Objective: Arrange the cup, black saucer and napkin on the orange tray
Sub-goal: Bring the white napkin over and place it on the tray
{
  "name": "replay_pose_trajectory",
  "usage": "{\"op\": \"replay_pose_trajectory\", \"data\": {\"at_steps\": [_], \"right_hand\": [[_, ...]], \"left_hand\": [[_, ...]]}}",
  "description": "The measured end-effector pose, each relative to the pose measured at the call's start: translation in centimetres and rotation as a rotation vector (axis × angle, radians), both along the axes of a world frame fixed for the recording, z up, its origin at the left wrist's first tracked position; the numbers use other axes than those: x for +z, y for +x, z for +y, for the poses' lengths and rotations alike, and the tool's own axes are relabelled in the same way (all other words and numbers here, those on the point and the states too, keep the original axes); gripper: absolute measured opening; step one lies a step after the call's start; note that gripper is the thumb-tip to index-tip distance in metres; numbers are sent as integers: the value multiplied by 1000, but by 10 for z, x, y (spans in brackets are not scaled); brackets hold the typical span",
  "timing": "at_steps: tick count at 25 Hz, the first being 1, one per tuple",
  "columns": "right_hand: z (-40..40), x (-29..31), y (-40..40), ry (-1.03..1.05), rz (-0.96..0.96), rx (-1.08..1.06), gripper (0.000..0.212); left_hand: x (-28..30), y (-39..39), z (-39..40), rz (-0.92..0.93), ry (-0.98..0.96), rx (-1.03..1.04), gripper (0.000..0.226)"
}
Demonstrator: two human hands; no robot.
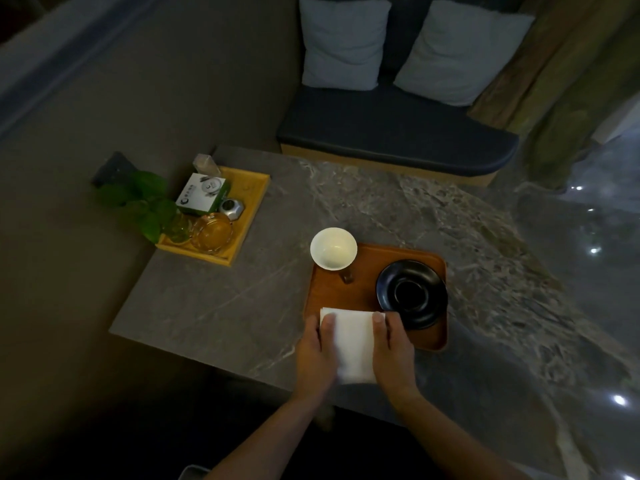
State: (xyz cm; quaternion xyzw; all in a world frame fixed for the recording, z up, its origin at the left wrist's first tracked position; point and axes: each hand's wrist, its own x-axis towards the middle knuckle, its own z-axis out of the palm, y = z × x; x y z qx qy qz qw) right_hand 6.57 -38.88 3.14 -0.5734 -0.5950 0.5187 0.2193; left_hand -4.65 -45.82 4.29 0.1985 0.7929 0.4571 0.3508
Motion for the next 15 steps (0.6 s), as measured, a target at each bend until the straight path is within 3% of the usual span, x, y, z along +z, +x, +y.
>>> {"op": "replay_pose_trajectory", "data": {"at_steps": [8,15], "right_hand": [[22,-14,4,-47,53,-40,16],[30,-32,3,-103,11,72,12]], "left_hand": [[-16,10,27,65,-84,39,28],[-26,-10,29,-33,-146,-21,28]]}}
